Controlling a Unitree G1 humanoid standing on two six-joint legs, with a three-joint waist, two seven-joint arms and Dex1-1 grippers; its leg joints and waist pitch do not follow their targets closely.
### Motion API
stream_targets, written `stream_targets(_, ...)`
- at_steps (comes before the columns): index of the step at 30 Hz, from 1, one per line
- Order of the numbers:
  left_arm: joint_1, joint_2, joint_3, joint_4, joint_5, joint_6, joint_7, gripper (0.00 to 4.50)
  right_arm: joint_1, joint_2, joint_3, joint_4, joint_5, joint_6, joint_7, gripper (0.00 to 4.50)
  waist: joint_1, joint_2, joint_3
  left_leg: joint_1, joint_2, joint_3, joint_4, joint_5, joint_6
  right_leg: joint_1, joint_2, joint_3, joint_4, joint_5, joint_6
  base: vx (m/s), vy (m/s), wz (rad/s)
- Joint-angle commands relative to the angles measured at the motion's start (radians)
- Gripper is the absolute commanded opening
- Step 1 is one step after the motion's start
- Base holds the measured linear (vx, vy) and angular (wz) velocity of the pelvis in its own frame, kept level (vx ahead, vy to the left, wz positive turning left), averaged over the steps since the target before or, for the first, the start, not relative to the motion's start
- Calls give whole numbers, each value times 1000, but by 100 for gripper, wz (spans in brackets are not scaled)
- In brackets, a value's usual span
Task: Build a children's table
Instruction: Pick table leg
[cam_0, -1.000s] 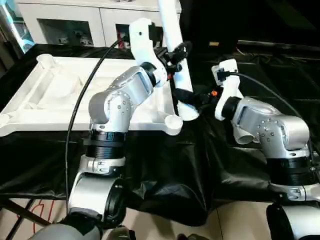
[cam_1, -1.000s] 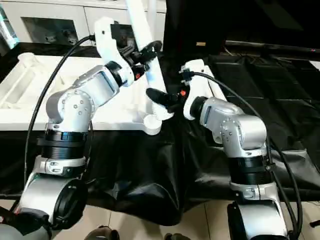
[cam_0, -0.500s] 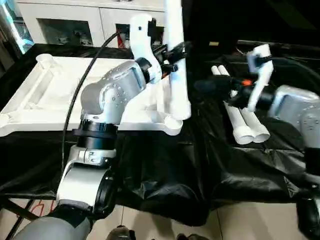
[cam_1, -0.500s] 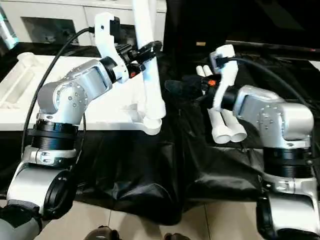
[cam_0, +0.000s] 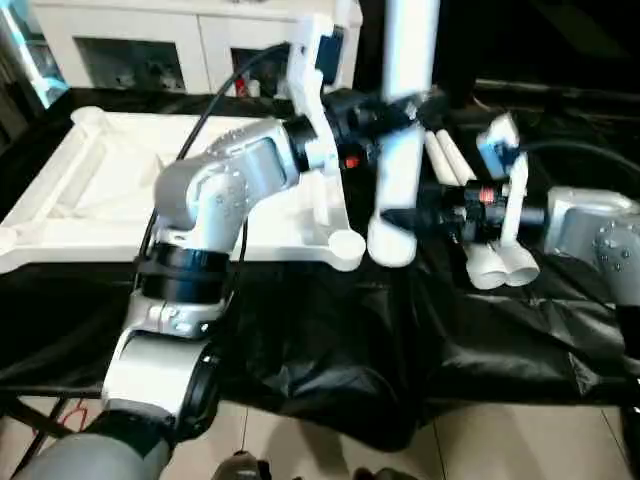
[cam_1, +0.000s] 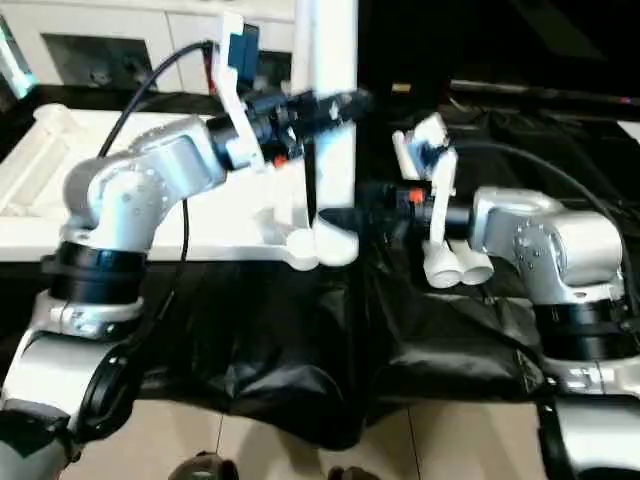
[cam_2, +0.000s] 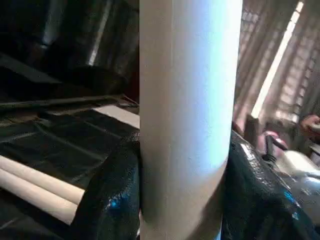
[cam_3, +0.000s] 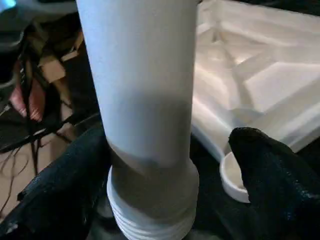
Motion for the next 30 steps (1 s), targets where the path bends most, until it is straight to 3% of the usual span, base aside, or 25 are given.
stream_targets(1, -13, 4, -13, -20, -18, 13, -33, 185, 4, -18, 13, -19, -11, -14, 19, 407, 0, -22, -85, 31, 50, -23, -62, -152, 16, 49, -79, 36, -77, -328, -185, 0, 0, 0)
stream_targets(15, -4, 7, -21, -20, -28, 29, -80, 185, 23, 9, 32, -30, -3, -65, 62, 407, 0, -20, -88, 30, 49, -23, -61, -144, 20, 50, -77, 37, -71, -282, -203, 0, 0, 0)
stream_targets(21, 4, 7, -26, -27, -35, 34, -85, 185, 33, 26, 24, -29, 12, -74, 61, 333, 0, -18, -88, 31, 49, -24, -62, -155, 13, 51, -78, 37, -73, -298, -198, 0, 0, 0)
stream_targets(23, 6, 6, -28, -29, -36, 36, -86, 185, 35, 29, 23, -31, 12, -73, 59, 327, 0, -18, -88, 31, 50, -24, -62, -151, 13, 50, -77, 37, -72, -290, -200, 0, 0, 0)
stream_targets(24, 7, 5, -30, -31, -35, 37, -88, 185, 36, 32, 23, -32, 11, -73, 57, 319, 0, -13, -88, 31, 50, -24, -62, -150, 13, 49, -76, 37, -72, -280, -204, 0, 0, 0)
stream_targets(30, 11, 6, -34, -34, -33, 42, -92, 185, 38, 42, 19, -33, 10, -74, 48, 268, 0, -14, -89, 31, 49, -24, -62, -151, 14, 52, -76, 37, -71, -267, -209, 0, 0, 0)
